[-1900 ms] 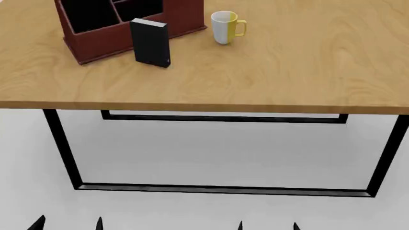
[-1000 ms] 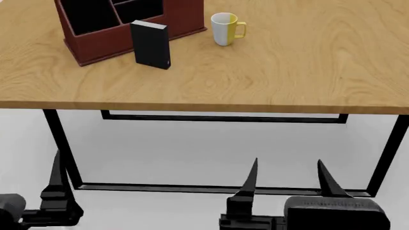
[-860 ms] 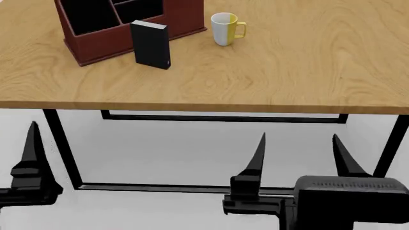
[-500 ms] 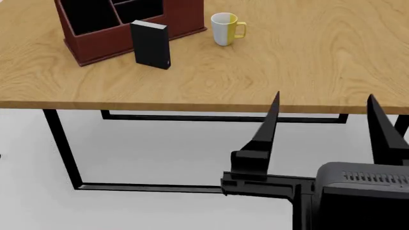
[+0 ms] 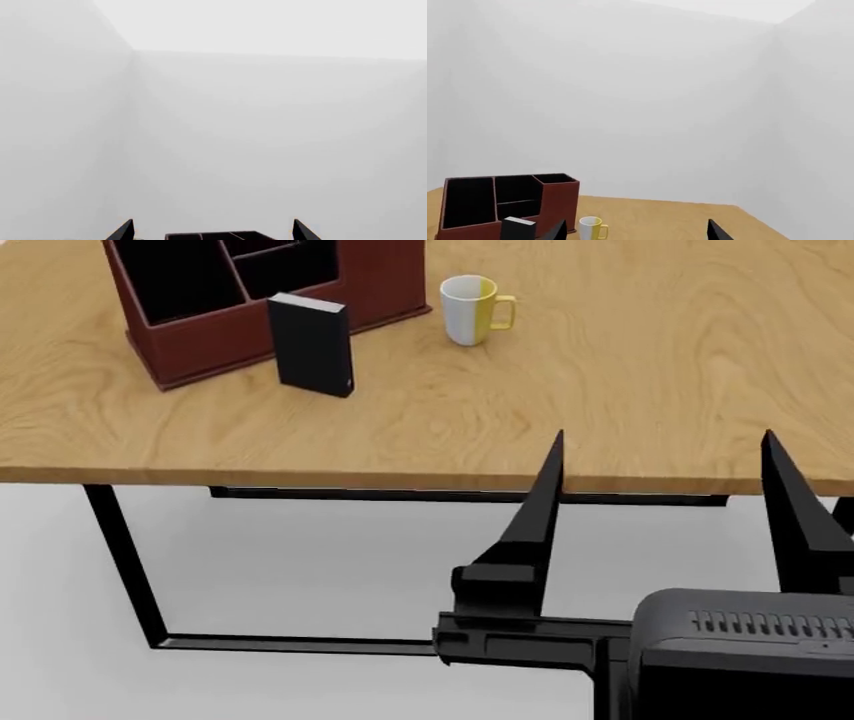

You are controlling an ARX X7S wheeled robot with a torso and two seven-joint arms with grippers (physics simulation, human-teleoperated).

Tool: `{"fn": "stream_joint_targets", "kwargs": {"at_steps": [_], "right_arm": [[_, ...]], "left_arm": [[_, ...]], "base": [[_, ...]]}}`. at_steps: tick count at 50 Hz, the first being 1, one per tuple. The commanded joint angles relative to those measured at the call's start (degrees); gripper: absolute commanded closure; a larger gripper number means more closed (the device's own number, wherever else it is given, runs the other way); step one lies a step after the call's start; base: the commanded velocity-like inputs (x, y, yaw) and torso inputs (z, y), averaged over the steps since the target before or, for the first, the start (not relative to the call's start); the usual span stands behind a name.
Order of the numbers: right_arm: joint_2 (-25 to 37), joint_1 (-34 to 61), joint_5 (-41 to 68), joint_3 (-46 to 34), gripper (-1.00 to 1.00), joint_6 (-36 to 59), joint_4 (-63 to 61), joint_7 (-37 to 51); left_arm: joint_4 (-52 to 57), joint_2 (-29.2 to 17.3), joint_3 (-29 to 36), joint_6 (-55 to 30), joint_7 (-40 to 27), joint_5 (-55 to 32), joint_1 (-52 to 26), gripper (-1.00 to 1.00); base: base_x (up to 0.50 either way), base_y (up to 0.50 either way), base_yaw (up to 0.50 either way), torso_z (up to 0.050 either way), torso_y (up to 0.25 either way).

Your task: Pick up the book and place it in the front compartment of the caddy.

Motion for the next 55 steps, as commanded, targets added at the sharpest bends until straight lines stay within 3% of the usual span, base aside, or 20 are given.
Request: {"fn": "stream_joint_targets", "kwargs": {"at_steps": [1, 55], "right_arm": [[0.5, 2.6, 1.6, -2.8, -1.0, -0.6, 0.9, 1.7], [-0.6, 3.4, -1.9, -6.4, -1.0, -2.7, 3.4, -1.0]], "left_arm": [[-0.3, -3.0, 2.5, 2.9, -2.8, -1.2, -0.3, -1.0], [-1.8, -3.3, 6.8, 3.7, -3.3, -0.8, -3.3, -1.0]], "base": [[0.18, 0.0, 0.0, 0.0, 0.0], [0.19, 0.09, 0.0, 0.0, 0.0]]}}
